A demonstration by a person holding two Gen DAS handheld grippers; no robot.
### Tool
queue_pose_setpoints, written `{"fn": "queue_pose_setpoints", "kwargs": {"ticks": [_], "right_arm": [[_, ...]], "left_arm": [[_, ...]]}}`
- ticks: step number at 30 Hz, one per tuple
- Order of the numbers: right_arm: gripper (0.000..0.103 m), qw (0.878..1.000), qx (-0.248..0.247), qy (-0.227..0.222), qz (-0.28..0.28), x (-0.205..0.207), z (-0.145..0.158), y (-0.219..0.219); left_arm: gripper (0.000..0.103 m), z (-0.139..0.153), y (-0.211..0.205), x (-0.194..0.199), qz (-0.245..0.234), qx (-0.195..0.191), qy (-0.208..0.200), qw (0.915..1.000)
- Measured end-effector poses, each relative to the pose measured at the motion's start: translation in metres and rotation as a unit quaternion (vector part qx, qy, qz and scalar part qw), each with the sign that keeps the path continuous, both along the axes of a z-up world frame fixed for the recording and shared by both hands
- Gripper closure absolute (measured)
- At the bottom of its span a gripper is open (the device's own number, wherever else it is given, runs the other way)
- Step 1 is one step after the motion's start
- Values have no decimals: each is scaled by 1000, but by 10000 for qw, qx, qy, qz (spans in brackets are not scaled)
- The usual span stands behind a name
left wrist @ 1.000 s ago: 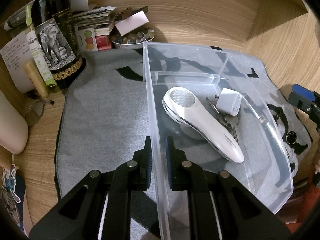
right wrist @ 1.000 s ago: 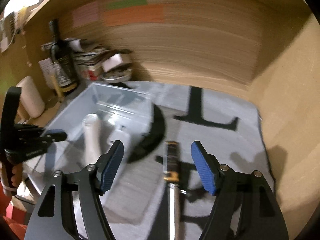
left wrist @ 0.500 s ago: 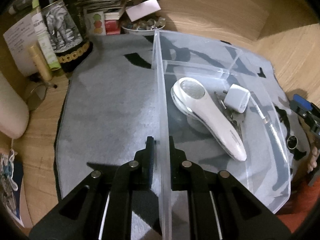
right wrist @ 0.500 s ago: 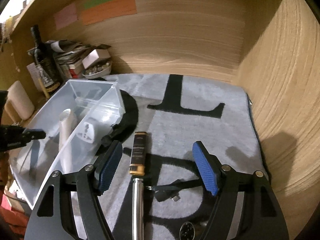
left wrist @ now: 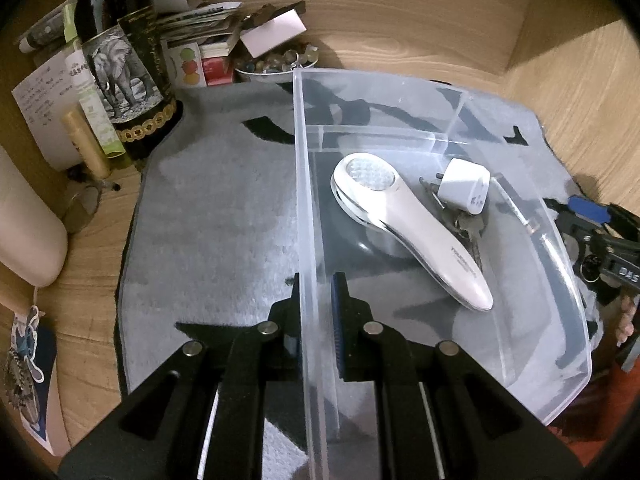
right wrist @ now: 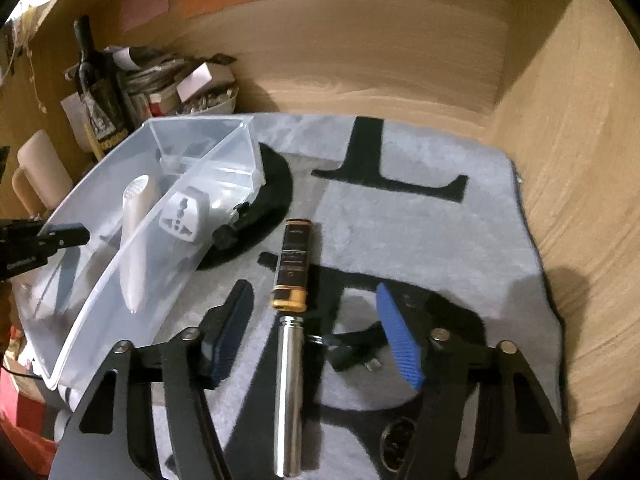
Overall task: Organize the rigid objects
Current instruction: 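Move the right gripper to the black-and-gold bottle and grasp it, then carry the black-and-gold bottle into the box and open the right gripper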
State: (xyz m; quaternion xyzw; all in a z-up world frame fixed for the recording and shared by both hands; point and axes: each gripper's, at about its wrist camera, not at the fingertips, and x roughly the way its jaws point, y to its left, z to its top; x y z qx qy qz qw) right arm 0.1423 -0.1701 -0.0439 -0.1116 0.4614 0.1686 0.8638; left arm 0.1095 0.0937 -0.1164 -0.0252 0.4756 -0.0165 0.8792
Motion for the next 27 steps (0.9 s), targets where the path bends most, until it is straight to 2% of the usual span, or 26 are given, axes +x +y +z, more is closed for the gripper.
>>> {"fn": "queue_pose_setpoints", "kwargs": {"ticks": [5, 8, 12, 13, 14, 20, 27], "right_arm": [[58, 9992, -206, 266, 205, 14, -13, 19], [68, 9978, -383, 460, 301, 23, -23, 28], [71, 9970, -538, 561, 70, 35, -34, 30], [74, 9967, -500, 631, 46, 37, -37, 29], [81, 9964, -480, 690, 52, 38, -39, 29], [81, 9975, -485, 511, 34, 34, -36, 32], [81, 9995, -255, 172, -49, 27, -10, 32]], "left_arm": [[92, 6, 1, 0, -70, -24, -102, 9999], [92, 8, 1, 3, -104, -27, -129, 9999], [92, 9, 4, 5, -100, -39, -145, 9998], [92, 10, 5, 5, -95, -51, -144, 9998], [92, 10, 7, 5, -87, -59, -141, 9998], [92, 9, 8, 8, -161, -97, -132, 9997], [92, 10, 9, 10, -224, -157, -164, 9995]]}}
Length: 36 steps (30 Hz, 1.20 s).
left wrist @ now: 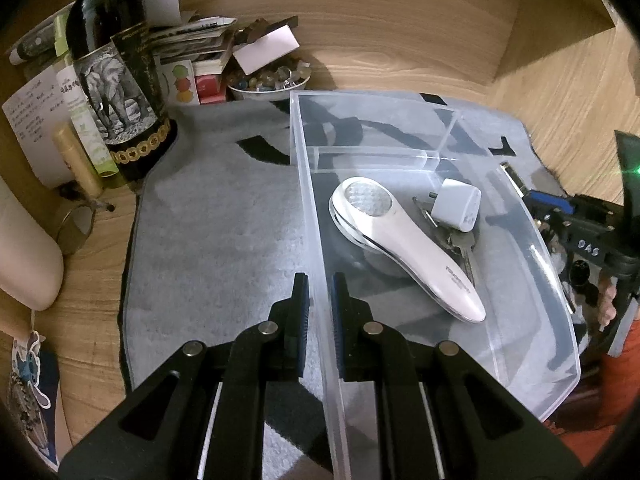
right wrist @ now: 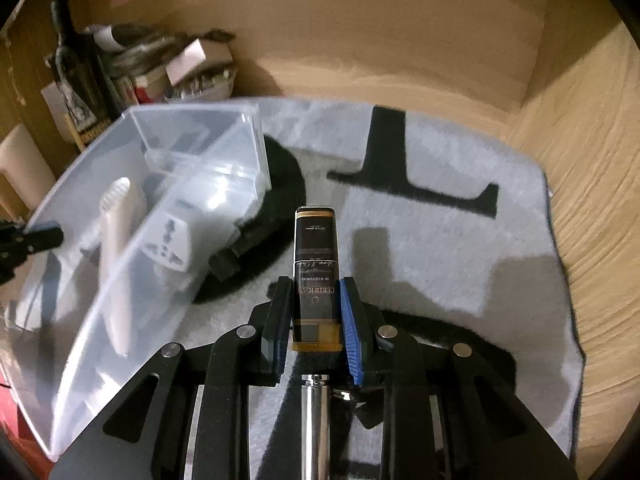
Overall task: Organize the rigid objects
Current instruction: 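Carry the black-and-gold bottle into the box and open the right gripper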
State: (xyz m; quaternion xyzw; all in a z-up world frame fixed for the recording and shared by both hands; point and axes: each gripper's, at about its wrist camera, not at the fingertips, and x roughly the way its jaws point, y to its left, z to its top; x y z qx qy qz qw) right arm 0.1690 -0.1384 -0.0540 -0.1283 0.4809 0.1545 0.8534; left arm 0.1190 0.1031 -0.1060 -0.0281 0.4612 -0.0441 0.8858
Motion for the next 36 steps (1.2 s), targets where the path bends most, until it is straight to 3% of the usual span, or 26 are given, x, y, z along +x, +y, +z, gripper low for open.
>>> {"fn": "queue_pose_setpoints", "kwargs": {"ticks": [11, 17, 36], "right_arm": [[81, 9970, 297, -657, 285, -18, 51, 24], [81, 9939, 431, -777, 652, -23, 61, 49], [81, 9901, 155, -210, 1381, -23, 19, 107]], "left_arm": [[92, 0, 1, -2, -64, -33, -46, 10000], [92, 2, 0, -4, -108, -51, -75, 9999], [92, 2, 0, -5, -151, -100, -82, 9998]]}}
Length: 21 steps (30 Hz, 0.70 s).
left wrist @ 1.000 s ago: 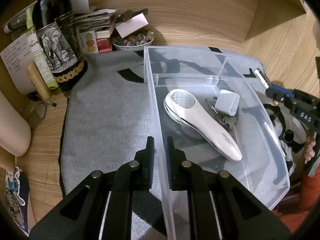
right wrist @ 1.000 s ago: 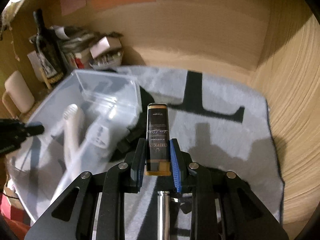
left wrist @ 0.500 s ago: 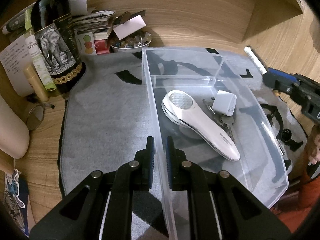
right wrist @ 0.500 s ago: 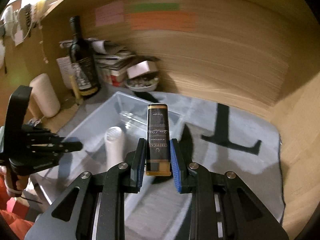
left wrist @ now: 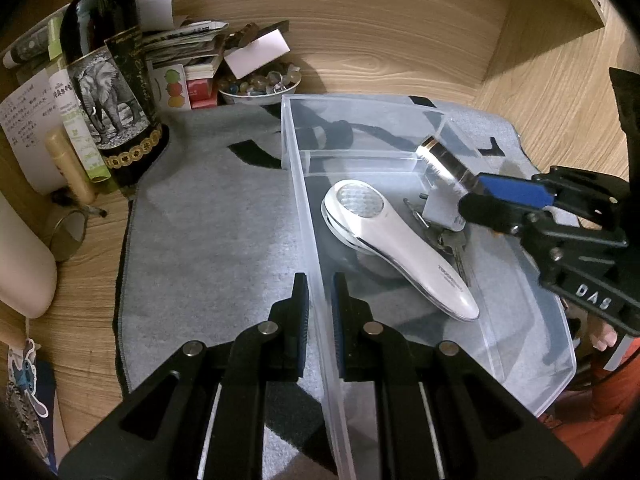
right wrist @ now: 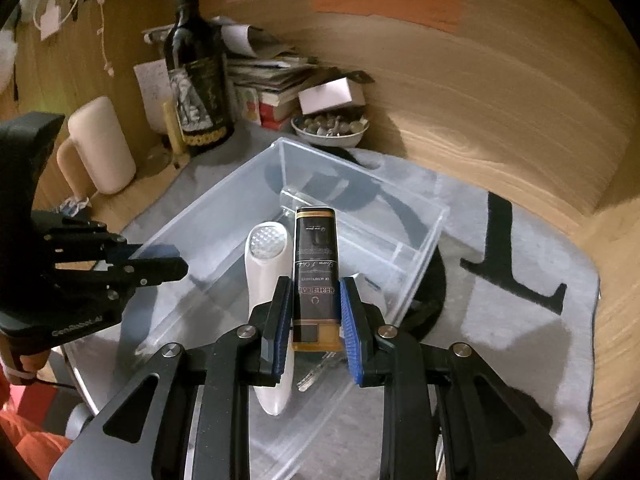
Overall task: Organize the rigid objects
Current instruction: 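Carry the black-and-gold bottle into the box and open the right gripper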
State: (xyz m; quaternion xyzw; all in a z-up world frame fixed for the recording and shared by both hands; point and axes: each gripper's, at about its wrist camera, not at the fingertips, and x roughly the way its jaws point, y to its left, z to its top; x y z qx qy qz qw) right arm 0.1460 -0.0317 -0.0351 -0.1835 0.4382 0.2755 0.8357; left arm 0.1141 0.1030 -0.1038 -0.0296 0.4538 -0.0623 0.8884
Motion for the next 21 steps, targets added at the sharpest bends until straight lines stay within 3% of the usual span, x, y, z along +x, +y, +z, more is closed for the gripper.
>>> {"fn": "queue_pose_setpoints", "kwargs": {"ticks": [9, 21], "right_arm": [[81, 9996, -233, 108, 148, 0, -13, 11], [81, 9998, -104, 86, 156, -4, -9, 9]], "left_arm": [[92, 0, -1, 0, -2, 14, -1, 10000], [92, -1, 0, 1, -5, 15, -1, 10000]]}}
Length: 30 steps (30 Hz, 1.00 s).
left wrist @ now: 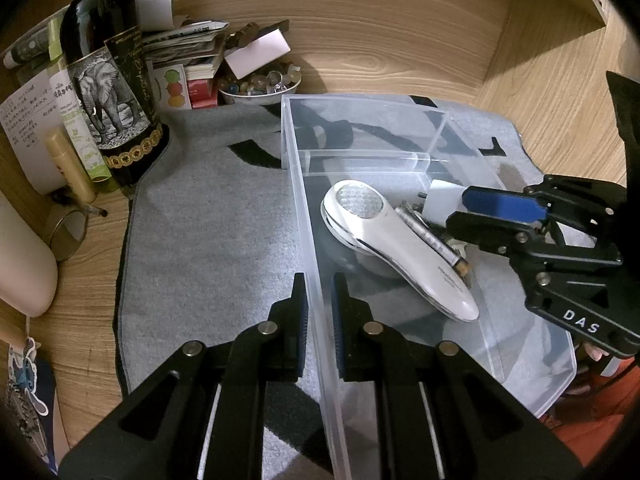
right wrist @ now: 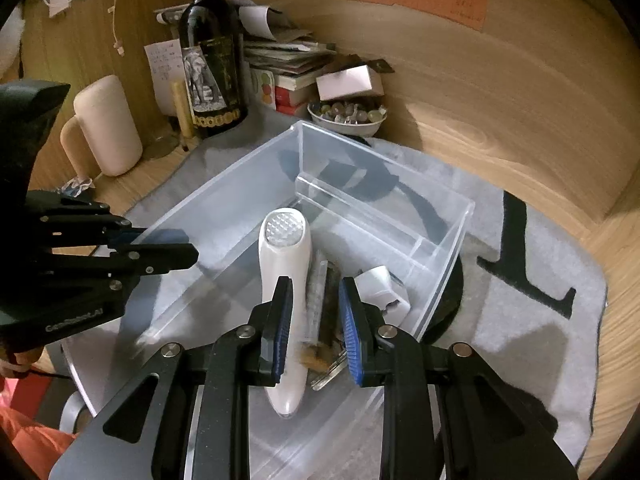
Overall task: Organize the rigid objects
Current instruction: 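Carry the black-and-gold bottle into the box and open the right gripper, then move the right gripper to the black cable and grasp it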
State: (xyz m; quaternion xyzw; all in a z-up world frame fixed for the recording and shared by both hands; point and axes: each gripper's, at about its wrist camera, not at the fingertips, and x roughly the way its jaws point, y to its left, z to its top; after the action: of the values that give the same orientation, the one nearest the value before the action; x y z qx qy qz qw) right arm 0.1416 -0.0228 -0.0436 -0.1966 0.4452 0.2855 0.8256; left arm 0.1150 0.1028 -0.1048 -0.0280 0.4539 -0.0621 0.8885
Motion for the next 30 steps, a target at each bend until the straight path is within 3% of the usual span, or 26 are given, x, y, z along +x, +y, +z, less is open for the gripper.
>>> {"fn": "queue_pose_setpoints", "kwargs": {"ticks": [16, 24, 30], "right_arm": [[76, 9989, 214, -339, -248, -2, 25, -24], [66, 9933, 261, -671, -906, -1, 46, -70], [65, 9834, 121, -886, -1578, -1, 57, -113]], "left_arm": [[92, 0, 1, 0, 6, -15, 5, 10000], [92, 1, 2, 1, 4, -12, 4, 10000], [92, 1, 2, 1, 8, -10, 7, 10000]]}}
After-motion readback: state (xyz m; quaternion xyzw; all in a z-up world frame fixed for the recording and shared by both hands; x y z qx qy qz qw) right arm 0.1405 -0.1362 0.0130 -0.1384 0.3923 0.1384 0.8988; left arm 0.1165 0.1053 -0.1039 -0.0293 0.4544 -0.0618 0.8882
